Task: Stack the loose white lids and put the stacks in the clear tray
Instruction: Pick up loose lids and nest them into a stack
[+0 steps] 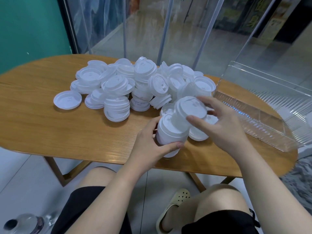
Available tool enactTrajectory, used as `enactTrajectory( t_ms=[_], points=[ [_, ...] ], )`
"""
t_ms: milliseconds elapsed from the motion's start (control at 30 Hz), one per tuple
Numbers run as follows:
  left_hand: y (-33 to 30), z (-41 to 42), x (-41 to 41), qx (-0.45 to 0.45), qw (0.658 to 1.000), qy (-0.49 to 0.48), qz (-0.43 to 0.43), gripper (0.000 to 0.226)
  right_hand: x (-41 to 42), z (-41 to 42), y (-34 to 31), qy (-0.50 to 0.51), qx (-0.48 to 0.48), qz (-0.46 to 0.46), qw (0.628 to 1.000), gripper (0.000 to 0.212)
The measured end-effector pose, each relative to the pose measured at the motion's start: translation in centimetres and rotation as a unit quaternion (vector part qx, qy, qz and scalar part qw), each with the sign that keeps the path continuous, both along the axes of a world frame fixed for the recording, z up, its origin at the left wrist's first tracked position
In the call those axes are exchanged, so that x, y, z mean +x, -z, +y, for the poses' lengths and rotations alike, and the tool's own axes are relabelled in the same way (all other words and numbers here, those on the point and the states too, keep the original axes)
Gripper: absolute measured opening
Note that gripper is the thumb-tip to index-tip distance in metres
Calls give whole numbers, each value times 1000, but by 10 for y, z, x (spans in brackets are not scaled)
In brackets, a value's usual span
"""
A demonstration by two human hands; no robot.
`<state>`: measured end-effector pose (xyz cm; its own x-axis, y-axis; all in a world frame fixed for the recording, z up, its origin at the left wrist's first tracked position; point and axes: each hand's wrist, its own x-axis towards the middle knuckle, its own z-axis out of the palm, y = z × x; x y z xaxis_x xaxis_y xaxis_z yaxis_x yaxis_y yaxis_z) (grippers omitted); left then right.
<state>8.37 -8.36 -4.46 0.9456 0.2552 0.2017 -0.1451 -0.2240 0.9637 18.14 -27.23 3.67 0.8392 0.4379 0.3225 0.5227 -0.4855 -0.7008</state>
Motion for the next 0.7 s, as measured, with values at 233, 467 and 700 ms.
enactTrajectory(
  t_ms=[233,467,700],
  points=[
    [-4,-1,-1,-23,1000,5,3,82,-18,19,16,-44,-30,38,998,73],
    [-3,0,1,-18,1000,0,2,80,-23,21,16,-48,-38,53,997,76],
    [-1,0,1,-8,1000,2,-3,82,-24,21,16,-46,-64,50,996,87]
  ],
)
